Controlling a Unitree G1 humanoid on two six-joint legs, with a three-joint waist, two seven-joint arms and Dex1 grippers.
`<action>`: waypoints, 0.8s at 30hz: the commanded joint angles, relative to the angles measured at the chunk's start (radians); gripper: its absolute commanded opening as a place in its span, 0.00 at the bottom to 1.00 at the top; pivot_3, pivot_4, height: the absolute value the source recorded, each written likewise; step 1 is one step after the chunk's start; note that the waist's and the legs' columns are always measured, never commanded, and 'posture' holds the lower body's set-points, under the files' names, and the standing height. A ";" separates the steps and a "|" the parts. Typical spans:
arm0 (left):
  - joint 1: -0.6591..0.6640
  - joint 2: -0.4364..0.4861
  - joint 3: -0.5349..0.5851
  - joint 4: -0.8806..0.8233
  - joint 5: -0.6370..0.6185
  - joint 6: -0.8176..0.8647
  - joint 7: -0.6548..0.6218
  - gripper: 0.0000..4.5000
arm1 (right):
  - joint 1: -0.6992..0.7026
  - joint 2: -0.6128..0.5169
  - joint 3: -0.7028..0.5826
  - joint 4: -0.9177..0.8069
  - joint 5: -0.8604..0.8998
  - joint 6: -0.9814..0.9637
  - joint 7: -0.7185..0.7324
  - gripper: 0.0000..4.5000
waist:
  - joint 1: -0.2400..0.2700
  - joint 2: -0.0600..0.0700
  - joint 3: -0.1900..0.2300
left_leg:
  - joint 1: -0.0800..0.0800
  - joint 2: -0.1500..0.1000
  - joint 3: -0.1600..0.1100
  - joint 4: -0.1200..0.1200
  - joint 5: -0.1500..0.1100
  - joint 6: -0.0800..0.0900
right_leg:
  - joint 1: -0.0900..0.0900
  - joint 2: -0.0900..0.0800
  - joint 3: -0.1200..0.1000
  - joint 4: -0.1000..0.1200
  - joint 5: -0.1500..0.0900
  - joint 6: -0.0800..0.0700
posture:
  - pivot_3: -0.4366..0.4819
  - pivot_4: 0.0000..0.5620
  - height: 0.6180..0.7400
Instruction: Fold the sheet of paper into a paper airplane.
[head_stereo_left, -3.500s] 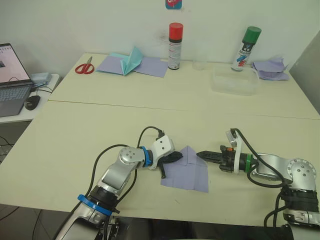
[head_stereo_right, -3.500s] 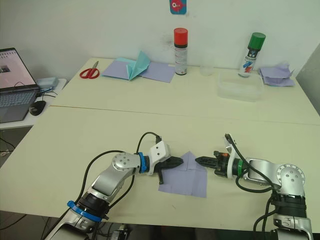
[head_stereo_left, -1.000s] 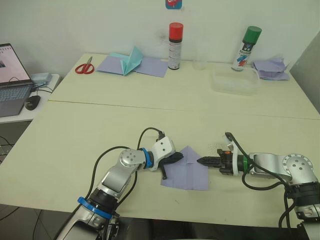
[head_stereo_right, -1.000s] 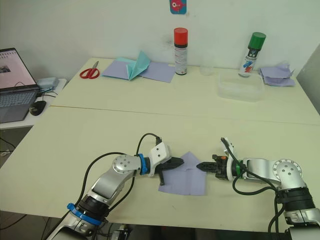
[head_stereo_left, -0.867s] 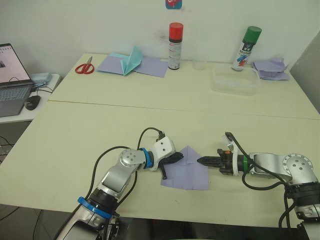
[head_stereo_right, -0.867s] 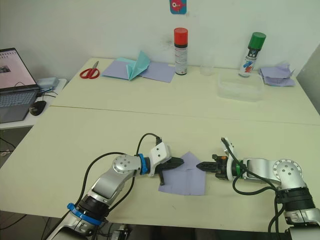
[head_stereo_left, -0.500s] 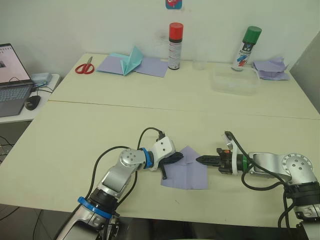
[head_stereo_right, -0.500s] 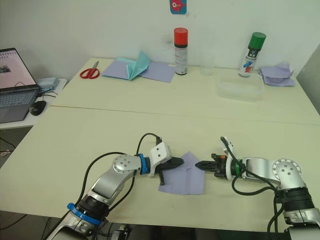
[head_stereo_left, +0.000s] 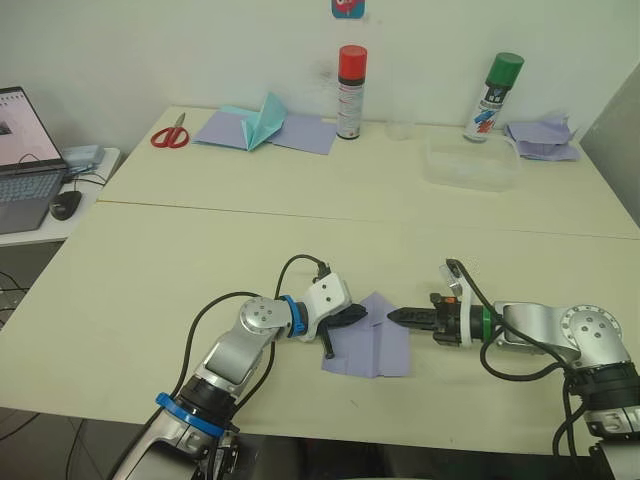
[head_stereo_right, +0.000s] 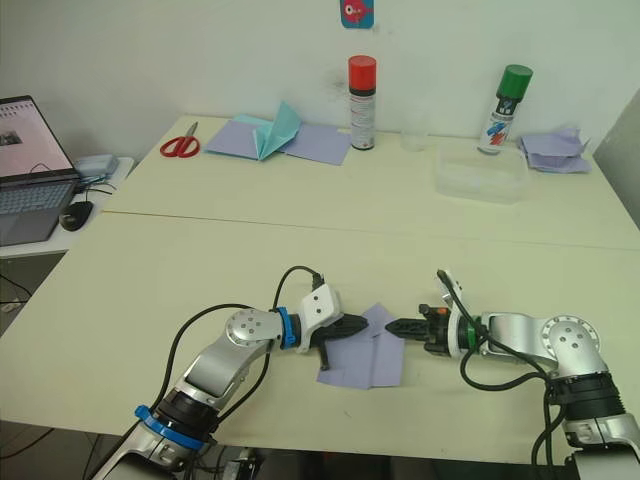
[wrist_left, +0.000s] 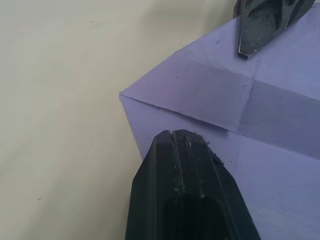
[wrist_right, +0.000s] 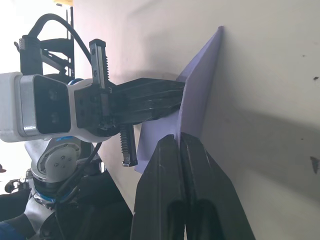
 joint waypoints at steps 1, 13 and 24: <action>0.031 0.004 -0.047 0.039 0.037 0.038 -0.004 0.00 | -0.016 0.004 -0.005 -0.031 0.027 -0.010 0.003 0.01 | 0.000 0.000 0.000 | 0.000 0.000 0.000 0.000 0.000 0.000 | 0.000 0.000 0.000 0.000 0.000 0.000 | 0.48 0.27 1.00; 0.028 0.004 -0.046 0.042 0.034 0.043 -0.007 0.00 | -0.024 0.056 0.019 -0.042 0.012 -0.034 -0.015 0.01 | 0.000 0.000 0.000 | 0.000 0.000 0.000 0.000 0.000 0.000 | 0.000 0.000 0.000 0.000 0.000 0.000 | 0.48 0.27 1.00; 0.040 0.014 -0.020 0.015 0.016 0.071 -0.003 0.00 | -0.048 0.157 0.032 -0.016 -0.097 -0.044 -0.004 0.01 | -0.001 0.000 0.000 | 0.000 0.000 0.000 0.000 0.000 0.000 | 0.000 0.000 0.000 0.001 0.000 0.000 | 0.48 0.27 1.00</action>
